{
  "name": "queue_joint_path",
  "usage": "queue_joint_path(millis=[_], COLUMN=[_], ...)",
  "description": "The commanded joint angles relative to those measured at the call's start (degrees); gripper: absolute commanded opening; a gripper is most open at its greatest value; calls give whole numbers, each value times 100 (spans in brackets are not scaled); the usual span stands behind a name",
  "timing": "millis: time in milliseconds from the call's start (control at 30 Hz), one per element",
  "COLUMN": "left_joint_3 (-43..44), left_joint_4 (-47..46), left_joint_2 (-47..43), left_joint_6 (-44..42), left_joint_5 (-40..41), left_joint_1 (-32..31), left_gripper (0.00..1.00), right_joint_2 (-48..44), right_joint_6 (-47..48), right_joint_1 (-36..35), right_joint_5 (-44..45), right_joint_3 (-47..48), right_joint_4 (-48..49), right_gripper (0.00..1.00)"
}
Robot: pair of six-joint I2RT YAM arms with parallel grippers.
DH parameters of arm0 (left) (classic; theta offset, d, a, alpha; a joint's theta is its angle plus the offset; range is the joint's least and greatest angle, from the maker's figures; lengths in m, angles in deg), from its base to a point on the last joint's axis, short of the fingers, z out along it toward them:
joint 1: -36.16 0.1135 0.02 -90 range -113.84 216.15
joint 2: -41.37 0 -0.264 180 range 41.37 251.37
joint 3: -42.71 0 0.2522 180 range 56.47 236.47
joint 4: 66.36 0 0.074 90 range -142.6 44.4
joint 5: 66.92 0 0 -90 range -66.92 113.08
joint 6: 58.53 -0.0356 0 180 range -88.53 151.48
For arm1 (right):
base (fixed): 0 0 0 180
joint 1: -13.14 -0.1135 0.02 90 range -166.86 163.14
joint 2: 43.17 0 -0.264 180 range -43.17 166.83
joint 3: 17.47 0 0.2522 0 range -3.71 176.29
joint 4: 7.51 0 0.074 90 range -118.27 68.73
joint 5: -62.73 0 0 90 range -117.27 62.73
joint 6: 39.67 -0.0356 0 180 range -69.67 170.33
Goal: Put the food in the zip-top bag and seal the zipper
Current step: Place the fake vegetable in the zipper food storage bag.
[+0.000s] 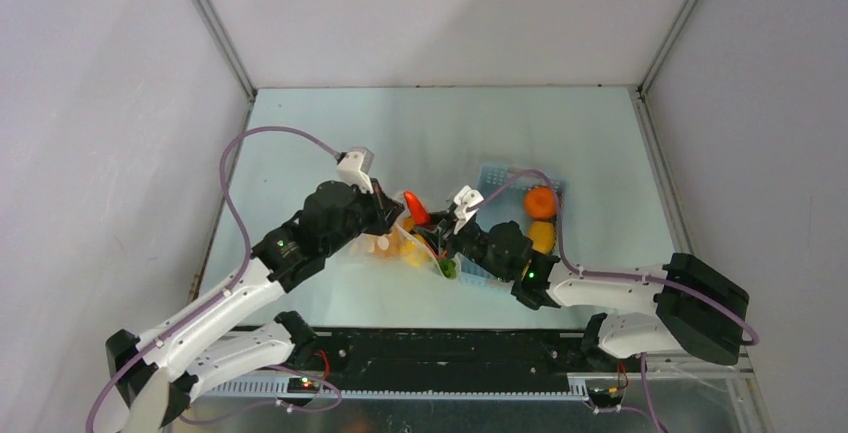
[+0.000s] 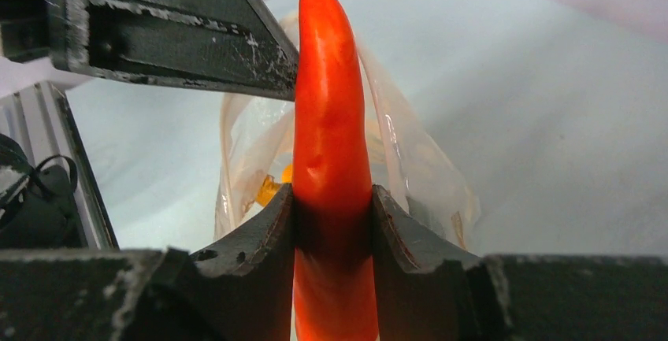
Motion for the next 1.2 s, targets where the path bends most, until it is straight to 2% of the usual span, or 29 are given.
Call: queue_joint_path(millis=[0, 133, 333, 667, 833, 933, 1167], left_joint_3=[181, 180, 183, 204, 137, 88, 83], left_joint_4=[-168, -174, -164, -89, -279, -383, -462], left_joint_2=[70, 63, 52, 17, -11, 18, 117], left_joint_6=[-26, -34, -46, -39, -148, -253, -488], left_joint_5=[-114, -104, -75, 90, -288, -713, -1087], left_joint_1=[30, 26, 31, 33, 29, 8, -313], left_gripper=[0, 0, 0, 0, 0, 0, 0], right_joint_2=[-186, -98, 174, 161, 277, 434, 736], right_joint_6=[-400, -720, -966, -447, -1348, -1992, -3644], right_joint_1=[0, 43, 146, 177, 268, 359, 721], right_joint_5=[125, 292, 62, -369, -118, 170, -109], right_joint_3=[319, 528, 883, 980, 1344, 1858, 2392], right_joint_4=[-1045, -1581, -2358, -2910, -3337, -4025, -5011], right_gripper=[3, 4, 0, 0, 0, 0, 0])
